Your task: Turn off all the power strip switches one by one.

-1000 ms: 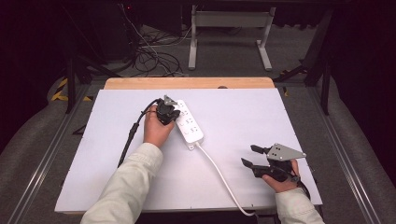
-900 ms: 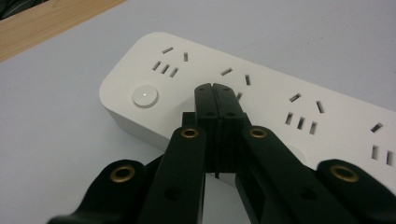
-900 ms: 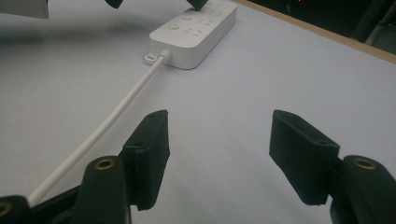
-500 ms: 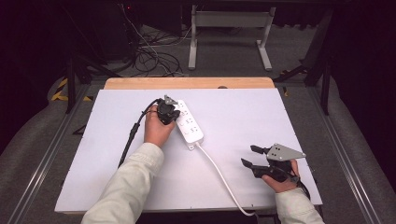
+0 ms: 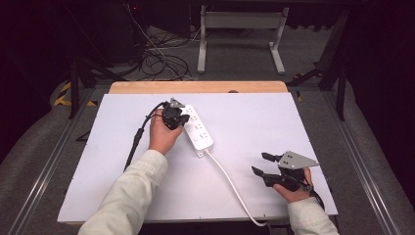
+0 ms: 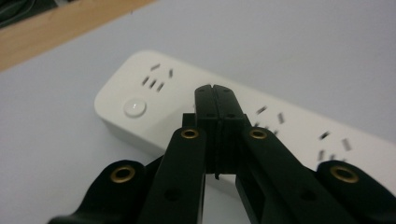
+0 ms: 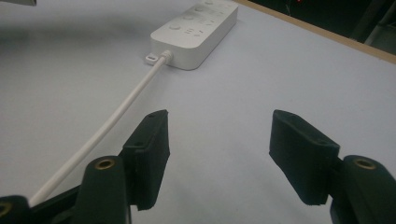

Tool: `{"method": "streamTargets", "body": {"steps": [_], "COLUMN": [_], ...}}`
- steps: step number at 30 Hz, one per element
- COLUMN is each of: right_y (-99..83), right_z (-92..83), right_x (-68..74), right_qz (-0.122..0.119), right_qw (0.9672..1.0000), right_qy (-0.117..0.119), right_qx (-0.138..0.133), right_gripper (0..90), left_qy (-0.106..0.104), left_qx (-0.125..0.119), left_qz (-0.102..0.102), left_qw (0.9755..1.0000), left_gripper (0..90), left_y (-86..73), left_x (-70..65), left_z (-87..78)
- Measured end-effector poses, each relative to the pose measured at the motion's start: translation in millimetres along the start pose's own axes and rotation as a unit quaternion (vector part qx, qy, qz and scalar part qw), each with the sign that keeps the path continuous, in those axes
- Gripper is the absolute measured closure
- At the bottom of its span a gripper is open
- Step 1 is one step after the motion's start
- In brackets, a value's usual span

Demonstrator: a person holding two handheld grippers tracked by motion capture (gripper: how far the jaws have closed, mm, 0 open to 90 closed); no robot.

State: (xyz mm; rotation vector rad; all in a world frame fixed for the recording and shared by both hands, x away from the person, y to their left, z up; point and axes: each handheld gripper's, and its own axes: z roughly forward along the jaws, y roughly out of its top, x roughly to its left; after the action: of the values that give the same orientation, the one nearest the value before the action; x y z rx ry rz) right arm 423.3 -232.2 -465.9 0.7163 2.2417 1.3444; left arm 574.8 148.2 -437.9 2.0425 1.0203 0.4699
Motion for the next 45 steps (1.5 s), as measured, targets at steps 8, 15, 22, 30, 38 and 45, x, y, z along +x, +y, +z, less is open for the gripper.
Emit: {"method": "streamTargets", "body": {"steps": [8,15,22,30,38,45], "right_y": [-0.2,-0.6,-0.9,-1.5,-1.7,-2.0], "right_z": [-0.5,-0.3,-0.3,-0.4,-0.5,-1.2], "right_x": [0.6,-0.4,-1.1,-2.2,-2.4,-2.7], "right_qz": [-0.001,0.000,-0.001,0.001,0.001,0.002], "right_qw": [1.0000,1.0000,1.0000,1.0000,1.0000,1.0000], "right_qy": [-0.001,0.001,0.002,0.005,0.006,0.006], "right_qx": [0.002,0.002,0.002,0.002,0.003,0.002], "right_gripper": [38.6,38.6,38.7,38.6,38.6,38.6], "left_qy": [0.004,0.016,0.027,0.029,0.029,0.030], "left_qx": [-0.024,-0.033,-0.030,-0.010,-0.004,-0.005], "left_qz": [-0.001,-0.021,-0.037,-0.039,-0.047,-0.049], "left_qw": [0.9997,0.9991,0.9985,0.9988,0.9984,0.9983], "left_gripper": [90.0,89.8,90.0,90.0,89.9,90.0], "left_y": [10.6,9.2,3.7,-3.3,-8.9,-10.4], "left_x": [9.5,31.5,41.2,44.3,49.4,51.0], "left_z": [-14.2,-13.1,2.2,19.9,30.6,34.0]}}
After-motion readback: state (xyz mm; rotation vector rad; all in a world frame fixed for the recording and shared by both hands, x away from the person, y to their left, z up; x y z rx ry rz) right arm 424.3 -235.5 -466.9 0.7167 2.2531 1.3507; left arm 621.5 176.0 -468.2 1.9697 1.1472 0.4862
